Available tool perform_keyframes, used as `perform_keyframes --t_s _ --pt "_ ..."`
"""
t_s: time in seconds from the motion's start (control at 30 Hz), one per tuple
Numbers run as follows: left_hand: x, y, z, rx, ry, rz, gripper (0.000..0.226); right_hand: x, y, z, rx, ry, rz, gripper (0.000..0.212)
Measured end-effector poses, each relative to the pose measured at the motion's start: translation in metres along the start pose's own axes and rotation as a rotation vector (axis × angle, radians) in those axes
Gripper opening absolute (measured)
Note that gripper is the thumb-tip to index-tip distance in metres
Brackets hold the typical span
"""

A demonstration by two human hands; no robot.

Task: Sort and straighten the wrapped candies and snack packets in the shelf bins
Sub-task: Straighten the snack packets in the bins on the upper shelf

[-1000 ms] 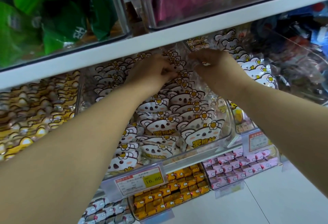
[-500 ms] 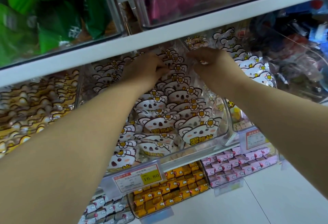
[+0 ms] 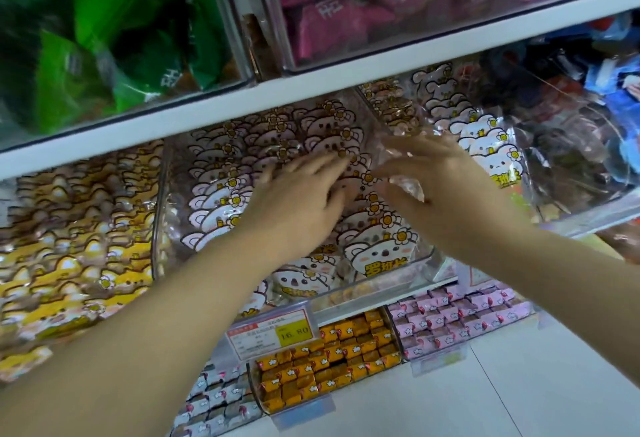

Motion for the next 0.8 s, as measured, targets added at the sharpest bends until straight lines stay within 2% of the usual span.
perform_keyframes --t_s 0.07,0.13,0.2,0.27,0.33,0.43,0.5,0.53,0.6,0.7,0.73,0.8 --pt "-0.001 -0.002 -0.003 -0.124 0.030 -0.023 0.051 0.002 0.001 0.021 -0.078 0.080 0.150 0.053" --pt "-0.005 -0.001 -0.011 -0.203 0.052 -0.028 0.048 0.003 -0.002 0.029 -0.155 0.139 0.344 0.067" --pt "-0.007 0.000 -0.019 -0.267 0.089 -0.014 0.047 -0.002 -0.006 0.026 -0.196 0.149 0.492 0.066" --pt "-0.005 -0.002 -0.024 -0.249 0.107 -0.011 0.049 -0.012 -0.005 0.020 -0.272 0.083 0.552 0.063" --pt "-0.002 0.000 -0.021 -0.069 0.119 0.036 0.050 -0.017 -0.003 0.018 -0.287 0.015 0.566 0.062" --pt "0.000 0.014 0.006 0.313 0.175 0.208 0.044 -0.020 -0.002 0.025 -0.238 0.009 0.551 0.065" --pt "0.002 0.024 0.034 0.416 0.138 0.175 0.036 -0.020 0.002 0.035 -0.152 0.061 0.476 0.068" --pt "0.003 0.026 0.050 0.396 0.121 0.132 0.034 -0.020 0.002 0.041 -0.085 0.114 0.408 0.066" --pt "0.008 0.023 0.077 0.247 0.122 0.040 0.045 -0.026 0.000 0.052 0.022 0.238 0.255 0.056" --pt "0.016 0.005 0.104 0.000 0.146 -0.070 0.073 -0.048 -0.011 0.061 -0.126 0.321 0.171 0.052" --pt "0.017 0.001 0.109 -0.016 0.151 -0.101 0.072 -0.055 -0.016 0.061 -0.194 0.296 0.161 0.051" --pt "0.018 0.000 0.110 0.007 0.171 -0.140 0.056 -0.063 -0.026 0.054 -0.281 0.223 0.175 0.047"
Point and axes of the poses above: each hand's wrist, its own z-axis away from the middle knuckle, its own y-axis out of the back of the hand, x = y × z, the point moved 2 cm from there along -z, towards the middle knuckle, and after that the axes turned 15 degrees about -y, right-handed, at the moved point
